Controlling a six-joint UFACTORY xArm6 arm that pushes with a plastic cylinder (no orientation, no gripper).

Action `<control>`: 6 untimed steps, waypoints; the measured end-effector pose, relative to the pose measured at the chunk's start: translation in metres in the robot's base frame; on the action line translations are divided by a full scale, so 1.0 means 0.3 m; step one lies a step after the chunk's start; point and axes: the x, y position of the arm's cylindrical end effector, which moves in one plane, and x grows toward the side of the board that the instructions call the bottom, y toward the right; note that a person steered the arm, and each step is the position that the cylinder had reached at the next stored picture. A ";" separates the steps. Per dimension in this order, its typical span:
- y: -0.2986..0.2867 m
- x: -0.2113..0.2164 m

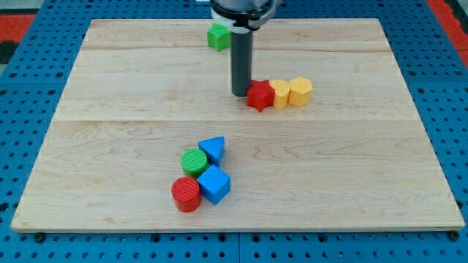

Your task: Place the arm below the red circle

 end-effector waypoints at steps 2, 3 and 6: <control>-0.407 0.092; -0.468 0.325; -0.521 0.777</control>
